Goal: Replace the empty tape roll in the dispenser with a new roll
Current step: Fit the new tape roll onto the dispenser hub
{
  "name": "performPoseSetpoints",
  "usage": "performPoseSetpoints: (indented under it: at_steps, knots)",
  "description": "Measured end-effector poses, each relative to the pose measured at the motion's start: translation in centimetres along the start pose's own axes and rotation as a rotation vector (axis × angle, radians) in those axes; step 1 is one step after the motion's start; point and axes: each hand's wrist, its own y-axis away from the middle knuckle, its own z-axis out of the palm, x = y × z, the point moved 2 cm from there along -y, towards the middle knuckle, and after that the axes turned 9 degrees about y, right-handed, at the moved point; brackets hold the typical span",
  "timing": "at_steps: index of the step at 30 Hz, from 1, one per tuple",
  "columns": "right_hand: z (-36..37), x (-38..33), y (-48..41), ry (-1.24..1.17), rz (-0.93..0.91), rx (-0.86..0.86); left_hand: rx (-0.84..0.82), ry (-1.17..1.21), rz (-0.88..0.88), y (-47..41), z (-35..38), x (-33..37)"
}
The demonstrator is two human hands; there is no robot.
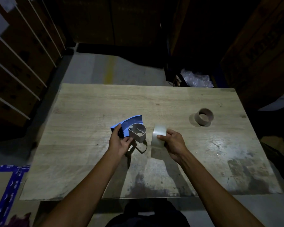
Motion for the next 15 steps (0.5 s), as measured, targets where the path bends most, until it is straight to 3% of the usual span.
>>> performPoseSetpoints:
  at_steps: [7, 15]
  knots:
    - [1.1, 1.0, 0.3, 0.084, 0.003, 0.065, -0.003, -0.015, -0.01, 0.3, 0.3, -0.1]
    - [2.1, 0.7, 1.2, 0.249, -0.228, 0.165, 0.053, -0.077, -0.01, 0.4, -0.4, 0.0]
